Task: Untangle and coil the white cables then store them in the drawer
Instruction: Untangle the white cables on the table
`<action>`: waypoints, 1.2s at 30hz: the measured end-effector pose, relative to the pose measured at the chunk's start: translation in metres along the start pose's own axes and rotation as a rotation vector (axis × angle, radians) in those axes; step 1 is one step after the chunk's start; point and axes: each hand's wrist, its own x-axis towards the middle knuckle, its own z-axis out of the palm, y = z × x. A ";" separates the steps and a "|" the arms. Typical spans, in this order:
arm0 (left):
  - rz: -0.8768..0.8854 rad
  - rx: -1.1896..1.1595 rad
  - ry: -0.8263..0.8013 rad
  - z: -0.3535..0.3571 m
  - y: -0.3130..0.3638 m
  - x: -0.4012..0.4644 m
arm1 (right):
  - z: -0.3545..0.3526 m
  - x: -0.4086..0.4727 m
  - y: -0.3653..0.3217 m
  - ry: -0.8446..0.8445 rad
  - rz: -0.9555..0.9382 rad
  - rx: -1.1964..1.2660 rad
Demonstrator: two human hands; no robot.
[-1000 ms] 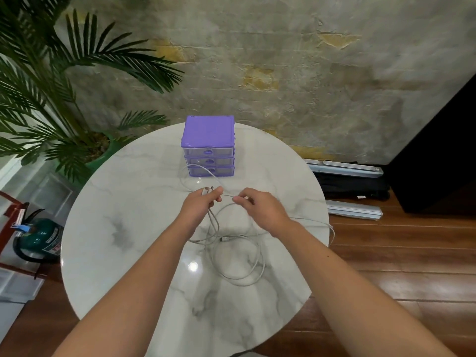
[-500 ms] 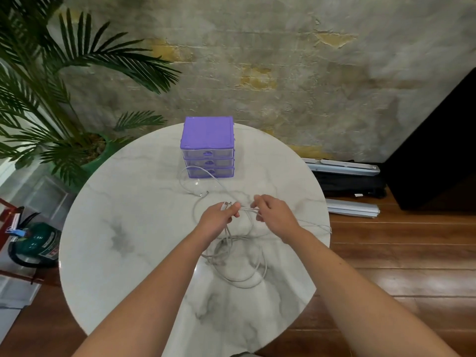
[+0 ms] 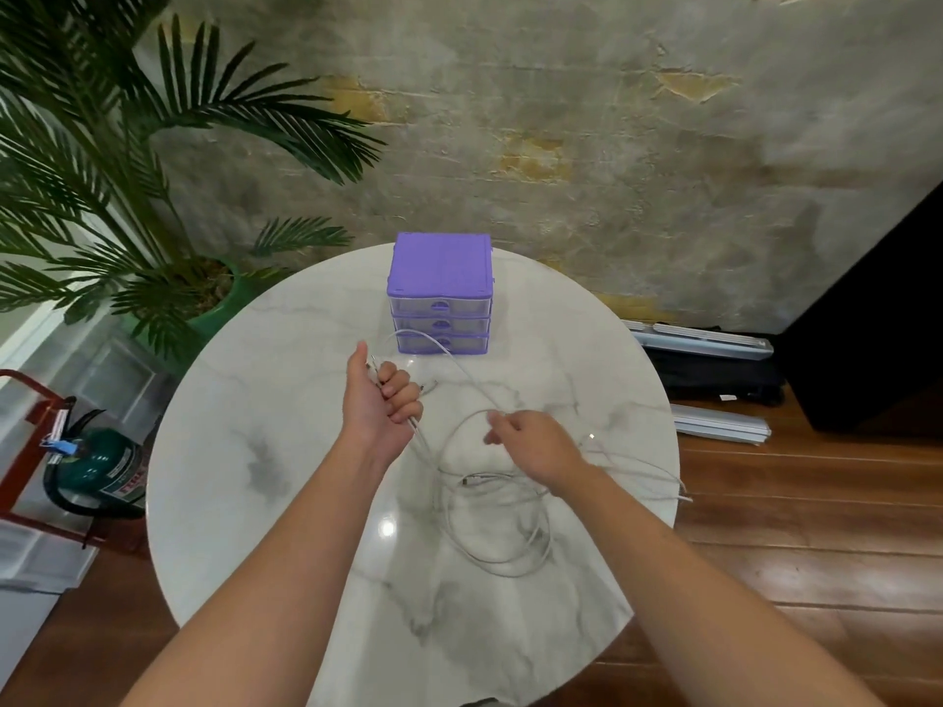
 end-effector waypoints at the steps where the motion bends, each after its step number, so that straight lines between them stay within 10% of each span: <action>1: -0.001 -0.065 -0.018 -0.001 0.002 0.001 | 0.010 -0.004 -0.015 -0.057 -0.038 0.115; 6: 0.083 -0.262 -0.013 -0.010 0.019 0.005 | 0.046 -0.016 -0.050 -0.196 -0.132 0.322; 14: 0.245 -0.416 0.119 -0.053 0.040 0.013 | 0.012 -0.008 0.001 0.172 -0.018 -0.261; 24: 0.301 -0.369 0.281 -0.094 0.051 0.006 | -0.020 -0.019 0.085 0.182 0.322 -0.428; 30: 0.243 -0.320 0.325 -0.106 0.042 -0.003 | -0.032 -0.008 0.080 0.469 0.070 -0.506; 36: 0.200 -0.314 0.342 -0.128 0.019 -0.013 | -0.013 -0.008 0.093 0.111 0.154 -0.844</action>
